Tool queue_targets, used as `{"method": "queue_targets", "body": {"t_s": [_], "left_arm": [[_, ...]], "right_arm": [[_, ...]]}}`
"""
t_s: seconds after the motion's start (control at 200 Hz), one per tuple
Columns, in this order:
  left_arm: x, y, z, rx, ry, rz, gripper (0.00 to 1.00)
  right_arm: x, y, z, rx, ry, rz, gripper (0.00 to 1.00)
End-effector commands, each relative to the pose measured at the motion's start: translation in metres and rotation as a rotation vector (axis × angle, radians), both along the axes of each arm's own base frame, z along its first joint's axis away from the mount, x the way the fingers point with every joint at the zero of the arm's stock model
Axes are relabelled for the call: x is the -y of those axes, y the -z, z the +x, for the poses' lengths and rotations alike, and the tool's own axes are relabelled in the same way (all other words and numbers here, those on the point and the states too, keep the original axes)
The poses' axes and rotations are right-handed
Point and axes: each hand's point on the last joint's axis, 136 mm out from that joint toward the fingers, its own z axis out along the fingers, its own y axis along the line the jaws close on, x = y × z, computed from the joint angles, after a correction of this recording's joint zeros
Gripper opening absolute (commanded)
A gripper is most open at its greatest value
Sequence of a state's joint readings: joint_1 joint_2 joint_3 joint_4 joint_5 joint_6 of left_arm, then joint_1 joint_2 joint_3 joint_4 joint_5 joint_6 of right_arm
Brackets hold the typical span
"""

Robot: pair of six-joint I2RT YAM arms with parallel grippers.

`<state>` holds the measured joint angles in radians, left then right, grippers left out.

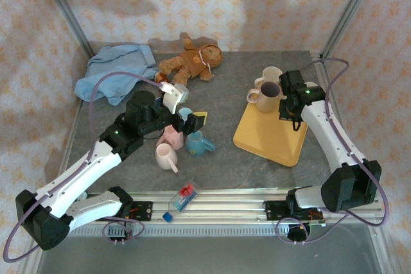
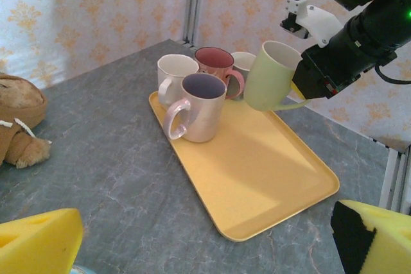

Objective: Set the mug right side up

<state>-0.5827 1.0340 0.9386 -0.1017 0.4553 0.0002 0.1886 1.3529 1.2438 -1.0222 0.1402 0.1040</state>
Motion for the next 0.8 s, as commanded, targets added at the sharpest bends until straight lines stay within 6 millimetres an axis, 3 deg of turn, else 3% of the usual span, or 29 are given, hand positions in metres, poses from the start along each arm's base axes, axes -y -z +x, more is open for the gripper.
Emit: {"method": "queue_targets", "body": {"t_s": [0.0,0.405,0.796], "left_arm": [[0.003,0.012,0.0,-0.002,0.024,0.034,1.0],[0.003,0.021,0.004,-0.013,0.005,0.038,1.0],[0.001,0.029,0.015,-0.037,-0.039,0.064,1.0]], "right_arm": [[0.007,-0.003,0.022,0.061,-0.081,-0.09,0.0],[0.017,0.042,0.04,-0.026,-0.129,-0.114,0.0],[0.023,0.066,0.057,-0.048,-0.114,-0.093,0.0]]}}
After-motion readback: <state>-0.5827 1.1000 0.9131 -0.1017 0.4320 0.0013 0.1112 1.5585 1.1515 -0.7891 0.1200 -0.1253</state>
